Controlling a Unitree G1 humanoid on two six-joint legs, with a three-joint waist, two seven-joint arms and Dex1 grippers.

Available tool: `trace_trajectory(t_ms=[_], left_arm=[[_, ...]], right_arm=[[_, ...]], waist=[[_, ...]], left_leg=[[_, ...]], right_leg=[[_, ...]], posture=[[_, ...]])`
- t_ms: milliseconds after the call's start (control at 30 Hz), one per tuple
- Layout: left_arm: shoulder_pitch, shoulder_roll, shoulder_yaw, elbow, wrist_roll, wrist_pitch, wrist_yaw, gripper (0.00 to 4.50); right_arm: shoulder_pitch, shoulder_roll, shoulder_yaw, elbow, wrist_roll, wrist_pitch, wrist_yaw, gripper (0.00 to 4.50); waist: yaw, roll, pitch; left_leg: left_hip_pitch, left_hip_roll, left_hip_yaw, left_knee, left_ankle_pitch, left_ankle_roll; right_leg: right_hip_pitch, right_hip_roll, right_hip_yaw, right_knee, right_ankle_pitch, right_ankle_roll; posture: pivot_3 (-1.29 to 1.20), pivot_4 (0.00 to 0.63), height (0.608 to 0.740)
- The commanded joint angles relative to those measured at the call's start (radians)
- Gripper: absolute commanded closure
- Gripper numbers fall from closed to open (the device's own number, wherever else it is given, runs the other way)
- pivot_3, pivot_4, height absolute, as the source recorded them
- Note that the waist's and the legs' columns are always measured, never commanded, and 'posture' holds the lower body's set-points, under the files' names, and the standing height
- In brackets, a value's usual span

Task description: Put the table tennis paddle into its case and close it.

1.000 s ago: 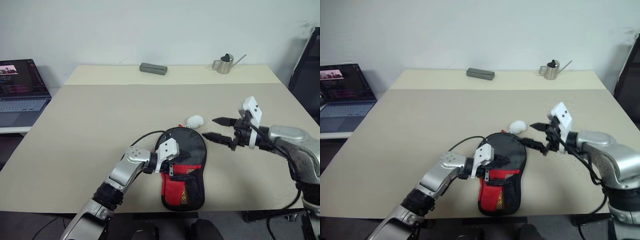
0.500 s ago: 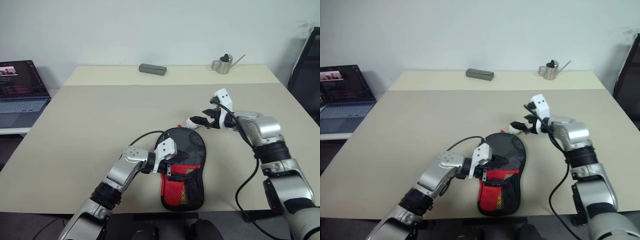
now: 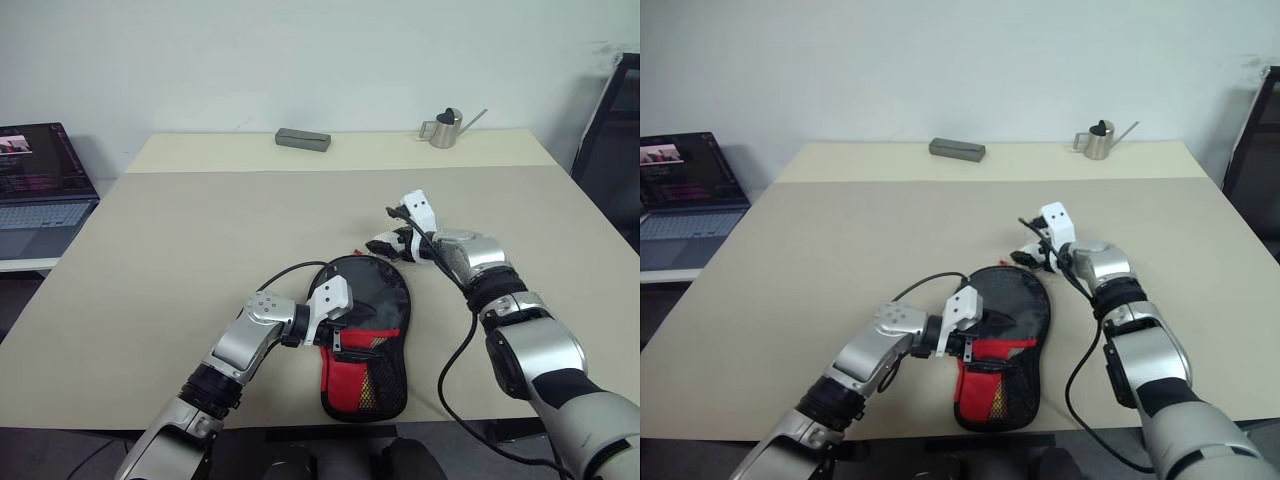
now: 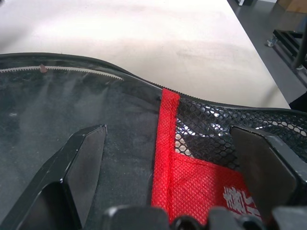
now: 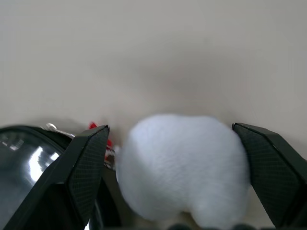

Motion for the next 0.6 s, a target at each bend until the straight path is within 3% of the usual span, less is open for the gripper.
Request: trace_trajectory(t_ms=[33,133,367,500,600], left_arm=[[0.043,0.023,-0.036,0.043,0.035,0.046,-0.005,0.01],[0.046,0.021,-0.038,0.039,0.034,0.048,-0.003,0.00],[0.056,0.018,-0.046,0.035,0.037,0.048,0.002,0.00],[0.065,0.021,-0.047,0.035,0.039,0.053,0.004,0.00],[0.076,0.026,-0.046,0.041,0.039,0.057,0.004,0.00]], right_arm=[[-0.021,-0.002,0.007,-0.003,-0.040,-0.057,0.026,0.19],[-0.011,-0.001,0.014,-0.017,-0.066,-0.076,0.040,0.89],[-0.006,0.012,-0.002,-0.029,-0.076,-0.073,0.050,3.19],[-0.001,0.010,0.003,-0.038,-0.086,-0.084,0.051,3.75],[0.008,-0.004,0.018,-0.070,-0.103,-0.100,0.061,3.86]], waist=[[-0.001,0.000,0.000],[-0.002,0.001,-0.001],[-0.002,0.001,-0.001],[-0.002,0.001,-0.001],[-0.002,0.001,-0.001]], left_leg=[[0.000,0.000,0.000,0.000,0.000,0.000],[0.000,0.000,0.000,0.000,0.000,0.000],[0.000,0.000,0.000,0.000,0.000,0.000],[0.000,0.000,0.000,0.000,0.000,0.000],[0.000,0.000,0.000,0.000,0.000,0.000]], right_leg=[[0.000,0.000,0.000,0.000,0.000,0.000],[0.000,0.000,0.000,0.000,0.000,0.000],[0.000,0.000,0.001,0.000,0.000,0.000],[0.000,0.000,0.001,0.000,0.000,0.000],[0.000,0.000,0.001,0.000,0.000,0.000]], posture=[[0.00,0.150,0.740],[0.00,0.150,0.740],[0.00,0.150,0.740],[0.00,0.150,0.740],[0.00,0.150,0.740]])
